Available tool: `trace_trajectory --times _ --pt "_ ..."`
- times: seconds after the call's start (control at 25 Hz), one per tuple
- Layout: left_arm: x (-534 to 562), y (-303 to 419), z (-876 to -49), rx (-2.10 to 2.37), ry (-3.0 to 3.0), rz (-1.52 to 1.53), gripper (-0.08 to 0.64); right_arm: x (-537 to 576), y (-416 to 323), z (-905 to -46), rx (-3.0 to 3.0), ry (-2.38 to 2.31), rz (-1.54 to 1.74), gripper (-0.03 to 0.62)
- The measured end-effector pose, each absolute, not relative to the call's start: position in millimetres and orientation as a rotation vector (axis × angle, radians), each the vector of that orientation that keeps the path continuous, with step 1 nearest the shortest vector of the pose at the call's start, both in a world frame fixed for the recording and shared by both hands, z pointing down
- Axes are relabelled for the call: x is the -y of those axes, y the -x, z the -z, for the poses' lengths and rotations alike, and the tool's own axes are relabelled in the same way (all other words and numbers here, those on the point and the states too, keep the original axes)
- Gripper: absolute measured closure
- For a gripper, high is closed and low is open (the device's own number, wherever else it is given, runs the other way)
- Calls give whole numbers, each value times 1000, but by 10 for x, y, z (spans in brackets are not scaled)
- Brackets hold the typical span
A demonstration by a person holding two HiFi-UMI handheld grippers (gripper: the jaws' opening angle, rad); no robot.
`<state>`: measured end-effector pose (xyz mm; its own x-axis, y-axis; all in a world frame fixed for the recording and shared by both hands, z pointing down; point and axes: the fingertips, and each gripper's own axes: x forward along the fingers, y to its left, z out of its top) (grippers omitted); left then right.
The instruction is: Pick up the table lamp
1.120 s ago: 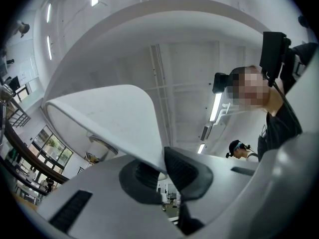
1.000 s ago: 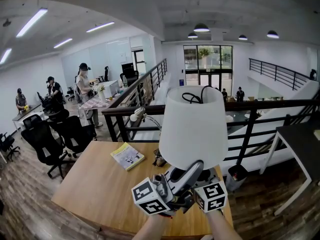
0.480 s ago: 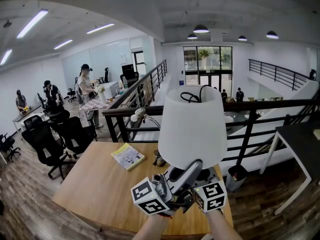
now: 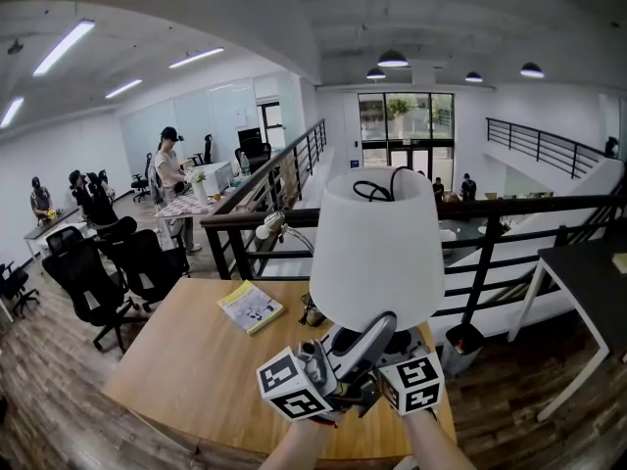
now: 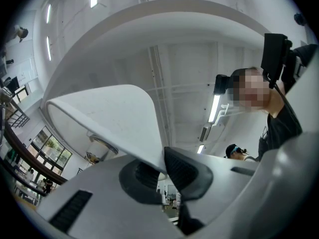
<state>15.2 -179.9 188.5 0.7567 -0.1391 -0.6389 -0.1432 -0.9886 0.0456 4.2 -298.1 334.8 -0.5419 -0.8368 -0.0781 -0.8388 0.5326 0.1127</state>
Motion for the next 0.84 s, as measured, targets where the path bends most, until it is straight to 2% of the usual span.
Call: trace_trajectory --times 0.84 --pt "1680 -60 -1836 -218 2943 -1071 540 2869 41 -3287 -2732 1504 -224 442"
